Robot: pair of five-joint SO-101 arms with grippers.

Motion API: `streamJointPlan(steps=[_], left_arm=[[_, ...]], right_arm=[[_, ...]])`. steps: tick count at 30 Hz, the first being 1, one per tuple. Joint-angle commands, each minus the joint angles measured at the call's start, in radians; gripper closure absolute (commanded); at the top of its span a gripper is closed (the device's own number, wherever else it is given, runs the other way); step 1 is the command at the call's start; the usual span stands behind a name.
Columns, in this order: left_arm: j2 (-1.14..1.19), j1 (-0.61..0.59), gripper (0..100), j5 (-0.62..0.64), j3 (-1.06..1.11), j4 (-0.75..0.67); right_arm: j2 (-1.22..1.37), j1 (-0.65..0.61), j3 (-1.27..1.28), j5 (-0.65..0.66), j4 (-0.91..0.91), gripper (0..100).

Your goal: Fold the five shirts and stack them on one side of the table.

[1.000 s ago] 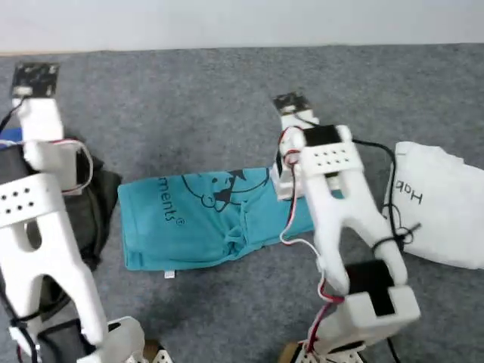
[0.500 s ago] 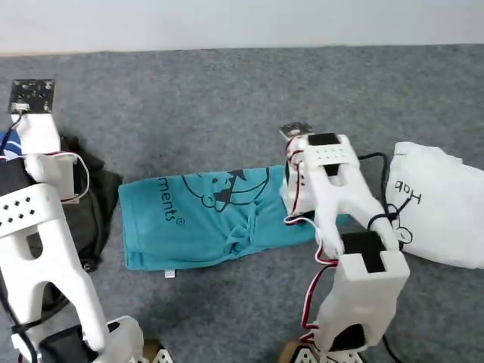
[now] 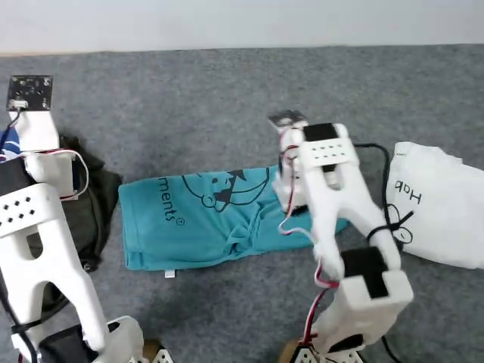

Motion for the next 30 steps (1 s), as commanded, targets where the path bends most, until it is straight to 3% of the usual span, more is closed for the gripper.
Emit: streamJointPlan(steps=[1,13,23,30], left_arm=[[-0.029,-0.005,100,-0.009,-0.005,-0.021],[-0.029,-0.006,100,-0.009,-0.005,-0.020],[-0.029,-0.006,100,-0.011,-0.005,-0.020],[-0.029,-0.031,100,-0.057,-0.001,-0.023]], right_arm=[[-0.101,-0.105,-0.066,0.011,0.010,98.9],[0.053,-0.318,-0.068,-0.008,-0.025,98.9],[0.271,-0.338,-0.064,-0.041,-0.002,98.9],[0.203,-0.366,-0.068,-0.041,0.035,98.9]])
